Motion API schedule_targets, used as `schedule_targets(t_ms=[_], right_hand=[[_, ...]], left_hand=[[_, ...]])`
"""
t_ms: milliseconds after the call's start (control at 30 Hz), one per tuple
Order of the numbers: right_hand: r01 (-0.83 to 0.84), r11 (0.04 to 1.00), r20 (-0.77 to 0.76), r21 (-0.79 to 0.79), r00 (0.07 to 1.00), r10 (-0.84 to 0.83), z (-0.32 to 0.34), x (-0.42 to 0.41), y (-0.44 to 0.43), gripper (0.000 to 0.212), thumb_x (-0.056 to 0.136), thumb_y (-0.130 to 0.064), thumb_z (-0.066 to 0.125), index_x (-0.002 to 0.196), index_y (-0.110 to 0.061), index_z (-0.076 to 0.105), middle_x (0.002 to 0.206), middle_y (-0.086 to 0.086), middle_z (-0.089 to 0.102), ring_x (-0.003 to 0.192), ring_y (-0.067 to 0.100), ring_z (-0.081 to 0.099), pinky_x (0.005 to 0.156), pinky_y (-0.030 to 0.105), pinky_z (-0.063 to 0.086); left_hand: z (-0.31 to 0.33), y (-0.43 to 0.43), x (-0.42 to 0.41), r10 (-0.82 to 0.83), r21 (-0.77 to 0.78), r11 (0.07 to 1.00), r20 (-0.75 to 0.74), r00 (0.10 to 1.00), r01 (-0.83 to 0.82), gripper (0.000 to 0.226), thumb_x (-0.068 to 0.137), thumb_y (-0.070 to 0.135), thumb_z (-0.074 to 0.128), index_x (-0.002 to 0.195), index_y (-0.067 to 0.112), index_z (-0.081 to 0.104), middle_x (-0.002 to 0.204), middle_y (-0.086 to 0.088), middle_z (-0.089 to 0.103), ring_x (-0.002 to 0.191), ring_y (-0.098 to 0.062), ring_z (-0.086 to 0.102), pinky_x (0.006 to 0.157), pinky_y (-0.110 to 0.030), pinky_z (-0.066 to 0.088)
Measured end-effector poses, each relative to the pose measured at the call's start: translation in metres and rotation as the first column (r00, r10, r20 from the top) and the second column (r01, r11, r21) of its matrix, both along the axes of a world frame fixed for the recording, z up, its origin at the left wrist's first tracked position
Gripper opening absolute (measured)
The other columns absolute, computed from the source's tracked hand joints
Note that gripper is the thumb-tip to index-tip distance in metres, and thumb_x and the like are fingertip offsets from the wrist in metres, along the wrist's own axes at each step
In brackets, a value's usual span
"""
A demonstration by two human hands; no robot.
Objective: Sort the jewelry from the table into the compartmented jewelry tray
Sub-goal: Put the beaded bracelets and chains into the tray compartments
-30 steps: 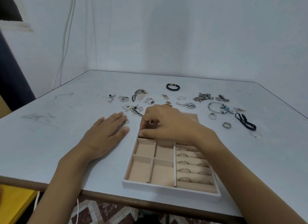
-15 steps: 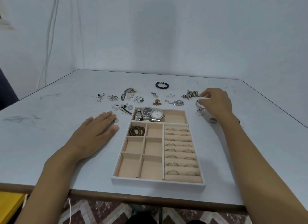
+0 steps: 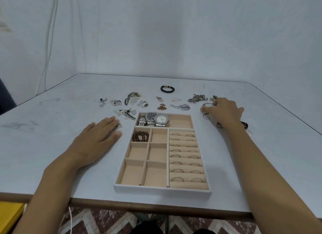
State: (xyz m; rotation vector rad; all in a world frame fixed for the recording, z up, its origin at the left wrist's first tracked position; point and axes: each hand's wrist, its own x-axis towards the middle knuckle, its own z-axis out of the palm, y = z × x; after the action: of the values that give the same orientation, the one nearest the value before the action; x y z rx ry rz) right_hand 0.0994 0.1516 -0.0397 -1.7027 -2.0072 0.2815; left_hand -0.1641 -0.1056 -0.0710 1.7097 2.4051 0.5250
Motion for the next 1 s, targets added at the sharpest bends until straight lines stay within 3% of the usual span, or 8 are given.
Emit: schedule_targets(t_ms=[200, 400, 467, 567, 633, 700, 767, 1000], right_hand=[[0.015, 1.000, 0.022, 0.020, 1.000, -0.015, -0.001, -0.008, 0.001, 0.026, 0.060, -0.029, 0.066, 0.079, -0.015, 0.056, 0.081, 0.003, 0.059, 0.092, 0.029, 0.056, 0.077, 0.038, 0.024], [0.016, 0.999, 0.039, 0.038, 0.999, -0.017, 0.001, -0.010, 0.000, 0.029, 0.061, -0.020, 0.066, 0.089, -0.010, 0.063, 0.085, 0.005, 0.063, 0.092, 0.029, 0.055, 0.080, 0.038, 0.026], [0.018, 0.999, 0.024, 0.051, 1.000, -0.019, -0.001, -0.010, 0.002, 0.030, 0.062, -0.021, 0.065, 0.090, -0.010, 0.062, 0.087, 0.006, 0.064, 0.092, 0.029, 0.055, 0.080, 0.038, 0.027], [0.012, 0.998, 0.018, 0.065, 1.000, -0.013, -0.003, -0.010, 0.003, 0.032, 0.063, -0.023, 0.065, 0.093, -0.011, 0.060, 0.091, 0.006, 0.065, 0.095, 0.030, 0.055, 0.087, 0.040, 0.031], [0.002, 0.997, 0.013, 0.075, 1.000, -0.003, -0.003, -0.010, 0.002, 0.034, 0.066, -0.025, 0.066, 0.097, -0.012, 0.060, 0.095, 0.006, 0.064, 0.100, 0.030, 0.054, 0.091, 0.041, 0.032], [-0.009, 0.996, 0.008, 0.085, 1.000, 0.008, -0.003, -0.009, 0.000, 0.038, 0.069, -0.027, 0.067, 0.103, -0.012, 0.060, 0.100, 0.007, 0.063, 0.106, 0.029, 0.052, 0.091, 0.038, 0.032], [-0.011, 0.996, 0.020, 0.088, 1.000, 0.010, -0.002, -0.008, 0.000, 0.040, 0.071, -0.030, 0.066, 0.107, -0.013, 0.059, 0.105, 0.009, 0.062, 0.110, 0.029, 0.049, 0.090, 0.037, 0.032], [-0.015, 0.994, 0.047, 0.107, 0.999, 0.010, -0.007, -0.009, 0.004, 0.042, 0.073, -0.034, 0.064, 0.110, -0.014, 0.057, 0.109, 0.008, 0.059, 0.111, 0.028, 0.046, 0.081, 0.034, 0.029]], left_hand=[[-0.001, 0.001, 0.000, -0.002, 0.007, 1.000, -0.016, 1.000, 0.002, 0.055, 0.098, 0.046, 0.028, 0.150, 0.029, 0.019, 0.156, 0.018, 0.010, 0.134, 0.012, 0.002, 0.115, -0.022, -0.002], [-0.004, 0.003, -0.003, -0.008, 0.020, 1.000, -0.023, 1.000, 0.009, 0.057, 0.096, 0.049, 0.028, 0.150, 0.030, 0.020, 0.156, 0.018, 0.011, 0.136, 0.011, 0.003, 0.114, -0.021, -0.002], [-0.001, 0.003, -0.003, -0.011, 0.037, 0.999, -0.015, 1.000, 0.011, 0.064, 0.093, 0.061, 0.029, 0.148, 0.029, 0.027, 0.156, 0.016, 0.018, 0.139, 0.006, 0.011, 0.116, -0.025, 0.005], [0.013, 0.009, 0.000, 0.038, 0.059, 0.998, -0.009, 0.999, -0.038, 0.076, 0.074, 0.071, 0.028, 0.136, 0.031, 0.047, 0.144, 0.014, 0.041, 0.134, -0.009, 0.037, 0.110, -0.033, 0.030], [0.027, 0.019, 0.006, 0.107, 0.074, 0.991, 0.008, 0.994, -0.108, 0.060, 0.075, 0.066, 0.034, 0.123, 0.036, 0.056, 0.123, 0.015, 0.053, 0.120, -0.013, 0.048, 0.096, -0.035, 0.038], [0.042, 0.037, 0.013, 0.135, 0.093, 0.987, 0.000, 0.991, -0.134, 0.036, 0.089, 0.054, 0.046, 0.118, 0.037, 0.058, 0.104, 0.016, 0.052, 0.104, -0.012, 0.051, 0.084, -0.032, 0.037], [0.057, 0.062, 0.020, 0.112, 0.121, 0.987, -0.055, 0.992, -0.105, 0.025, 0.093, 0.040, 0.050, 0.116, 0.036, 0.060, 0.099, 0.017, 0.054, 0.099, -0.010, 0.053, 0.083, -0.032, 0.039], [0.079, 0.178, 0.037, -0.037, -0.080, 0.997, -0.228, 0.973, 0.020, 0.032, 0.092, 0.034, 0.047, 0.124, 0.033, 0.053, 0.126, 0.009, 0.059, 0.111, -0.018, 0.055, 0.087, -0.033, 0.040]])
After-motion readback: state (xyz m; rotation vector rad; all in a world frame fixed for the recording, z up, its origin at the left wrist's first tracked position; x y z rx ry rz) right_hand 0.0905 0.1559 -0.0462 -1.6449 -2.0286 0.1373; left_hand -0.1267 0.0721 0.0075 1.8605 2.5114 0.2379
